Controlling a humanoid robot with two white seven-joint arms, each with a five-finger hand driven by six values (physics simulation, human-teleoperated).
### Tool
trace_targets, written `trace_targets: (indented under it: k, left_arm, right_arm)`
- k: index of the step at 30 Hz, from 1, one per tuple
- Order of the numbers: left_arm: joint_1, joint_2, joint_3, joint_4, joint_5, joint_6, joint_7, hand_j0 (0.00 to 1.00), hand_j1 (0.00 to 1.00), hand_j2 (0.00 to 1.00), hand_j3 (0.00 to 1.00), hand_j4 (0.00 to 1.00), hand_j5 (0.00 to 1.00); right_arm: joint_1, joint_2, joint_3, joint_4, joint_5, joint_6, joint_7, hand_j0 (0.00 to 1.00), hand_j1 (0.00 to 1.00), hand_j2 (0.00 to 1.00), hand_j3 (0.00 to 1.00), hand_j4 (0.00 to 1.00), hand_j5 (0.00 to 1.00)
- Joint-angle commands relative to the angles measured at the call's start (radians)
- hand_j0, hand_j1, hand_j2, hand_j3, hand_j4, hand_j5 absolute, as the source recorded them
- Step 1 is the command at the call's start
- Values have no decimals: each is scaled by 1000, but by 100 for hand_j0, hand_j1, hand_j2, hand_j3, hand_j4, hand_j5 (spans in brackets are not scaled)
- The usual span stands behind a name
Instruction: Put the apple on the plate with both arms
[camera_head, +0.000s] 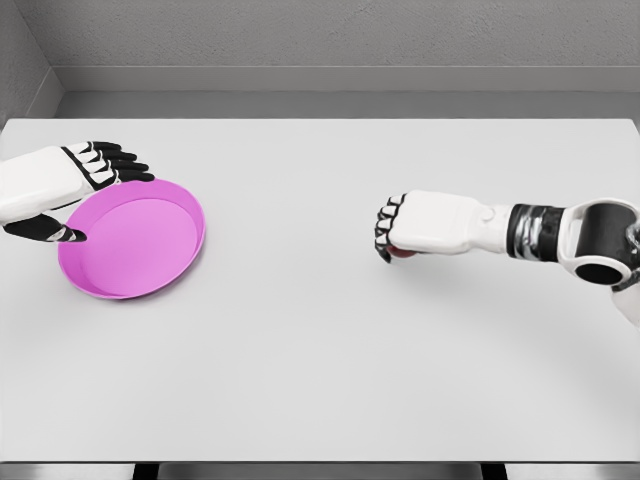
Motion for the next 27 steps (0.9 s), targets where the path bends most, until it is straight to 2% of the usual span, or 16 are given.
trace_targets:
  k: [1, 13, 22, 27]
  left_arm:
    - [0, 2, 1, 0, 6, 1, 1, 100, 100, 100, 100, 100, 100]
    - [0, 2, 1, -1, 6, 1, 1, 100, 100, 100, 100, 100, 100]
    - [0, 2, 1, -1, 6, 1, 1, 100, 100, 100, 100, 100, 100]
    - [-2, 0, 1, -3, 6, 1, 1, 100, 100, 100, 100, 100, 100]
  right_arm:
    - [0, 34, 4, -1, 7, 2, 5, 42, 42, 42, 42, 42, 42]
    - [-80, 167, 100, 11, 37, 2, 16, 42, 42, 42, 42, 42, 42]
    - [-129, 258, 146, 77, 48, 2, 42, 42, 42, 42, 42, 42, 42]
    - [-155, 313, 170, 143, 62, 2, 42, 42, 42, 42, 42, 42, 42]
